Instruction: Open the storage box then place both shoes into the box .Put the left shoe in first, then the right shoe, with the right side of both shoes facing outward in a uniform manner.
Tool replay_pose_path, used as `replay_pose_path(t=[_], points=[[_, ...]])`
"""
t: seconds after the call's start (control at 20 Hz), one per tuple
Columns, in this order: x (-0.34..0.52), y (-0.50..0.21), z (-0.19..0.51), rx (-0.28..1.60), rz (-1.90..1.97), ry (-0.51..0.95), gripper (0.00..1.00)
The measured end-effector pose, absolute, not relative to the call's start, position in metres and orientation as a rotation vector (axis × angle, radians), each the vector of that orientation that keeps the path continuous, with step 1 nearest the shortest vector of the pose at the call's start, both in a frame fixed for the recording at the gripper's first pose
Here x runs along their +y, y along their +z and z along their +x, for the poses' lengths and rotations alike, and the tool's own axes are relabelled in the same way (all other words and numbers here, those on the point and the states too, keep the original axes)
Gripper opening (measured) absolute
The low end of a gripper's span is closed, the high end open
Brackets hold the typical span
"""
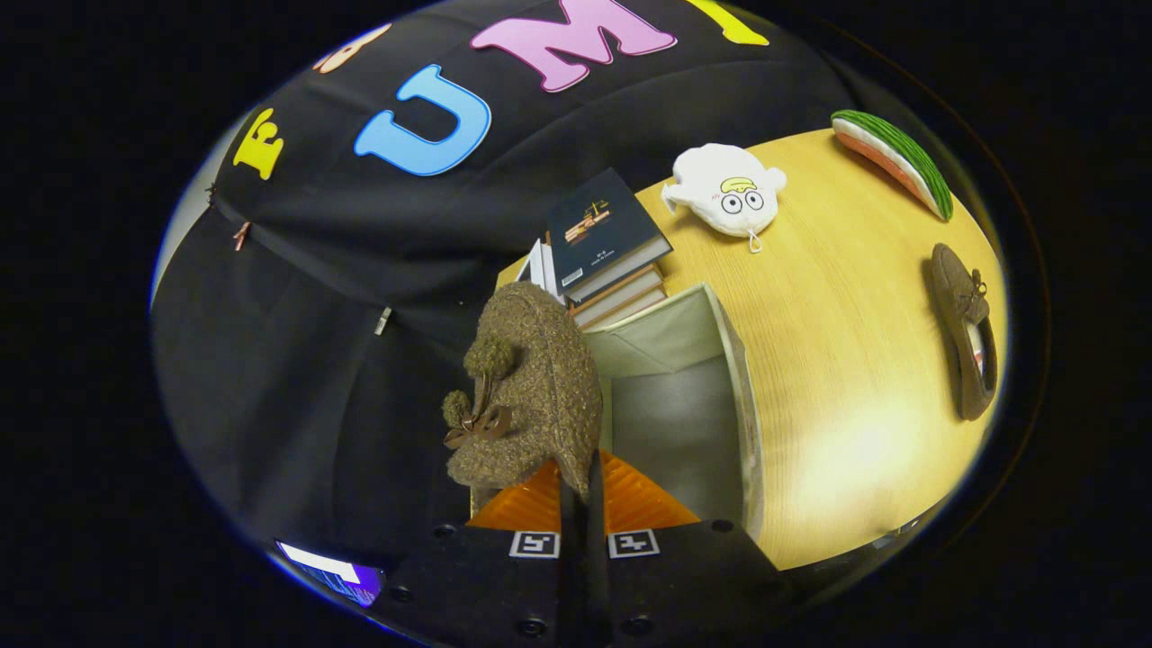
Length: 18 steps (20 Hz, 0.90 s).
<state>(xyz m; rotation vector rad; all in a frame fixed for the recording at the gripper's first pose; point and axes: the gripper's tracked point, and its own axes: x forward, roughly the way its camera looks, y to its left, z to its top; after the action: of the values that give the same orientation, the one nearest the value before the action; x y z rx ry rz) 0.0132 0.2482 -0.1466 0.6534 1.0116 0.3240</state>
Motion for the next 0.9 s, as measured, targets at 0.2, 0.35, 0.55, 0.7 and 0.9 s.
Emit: replay_pose_path(t=[0.2, 0.35, 0.55, 0.7, 0.9], points=[[0.263, -0.172, 0.015, 1.056, 0.659, 0.281, 0.05], [0.265, -0.191, 0.012, 1.09, 0.632, 0.252, 0.05], [0.273, -0.213, 0.006, 1.139, 0.597, 0.236, 0.05], [0.28, -0.22, 0.005, 1.172, 0.605, 0.239, 0.07], [0.3, -0.211, 0.007, 1.167, 0.637, 0.324, 0.62]])
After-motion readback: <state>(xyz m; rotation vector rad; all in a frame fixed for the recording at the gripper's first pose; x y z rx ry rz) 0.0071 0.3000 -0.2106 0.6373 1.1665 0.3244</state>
